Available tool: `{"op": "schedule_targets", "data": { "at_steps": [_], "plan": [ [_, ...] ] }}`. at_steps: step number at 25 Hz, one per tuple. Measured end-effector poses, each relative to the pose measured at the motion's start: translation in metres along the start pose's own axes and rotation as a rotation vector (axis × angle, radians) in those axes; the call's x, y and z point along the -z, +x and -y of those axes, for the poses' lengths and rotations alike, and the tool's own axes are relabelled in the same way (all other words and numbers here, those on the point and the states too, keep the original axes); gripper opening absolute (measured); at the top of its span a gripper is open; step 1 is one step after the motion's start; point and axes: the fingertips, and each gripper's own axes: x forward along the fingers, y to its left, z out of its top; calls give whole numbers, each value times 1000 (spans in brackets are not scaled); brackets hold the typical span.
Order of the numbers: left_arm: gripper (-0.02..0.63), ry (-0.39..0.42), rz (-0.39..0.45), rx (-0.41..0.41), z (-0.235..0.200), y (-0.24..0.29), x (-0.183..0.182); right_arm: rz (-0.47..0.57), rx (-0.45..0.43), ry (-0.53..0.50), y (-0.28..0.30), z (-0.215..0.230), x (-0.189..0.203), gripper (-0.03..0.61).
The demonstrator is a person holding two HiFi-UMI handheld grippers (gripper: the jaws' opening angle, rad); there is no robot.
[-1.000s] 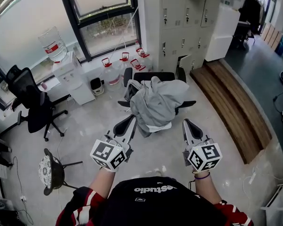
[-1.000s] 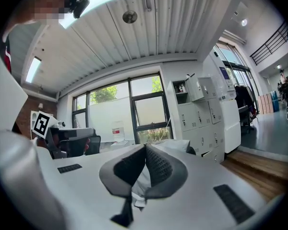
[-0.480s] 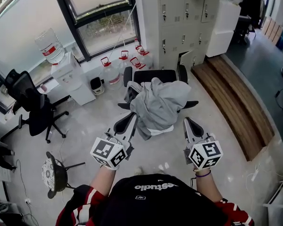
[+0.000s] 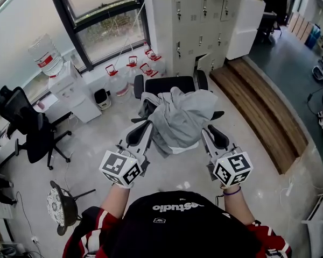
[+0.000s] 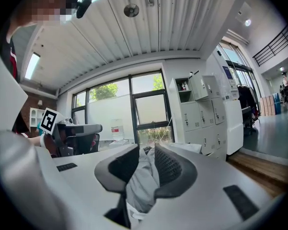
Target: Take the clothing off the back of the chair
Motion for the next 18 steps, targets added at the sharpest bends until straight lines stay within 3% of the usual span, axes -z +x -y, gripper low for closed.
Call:
{"op": "schedule_targets", "data": {
  "at_steps": [4,9,11,18],
  "plan": [
    [37,-1,-4,16,-7,4,1,-12,-23,-12,9,-9,3,211],
    [37,-9,-8,35,-12,10,5,-27,-52,-22,22,-17,11,415],
    [37,-12,-10,38,-16,13,7,-31,-50,-29,27,-17,14,442],
    [37,-18,-24,44,-29,21,10,-59,-36,-35,53,-7,21,448]
  ]
}}
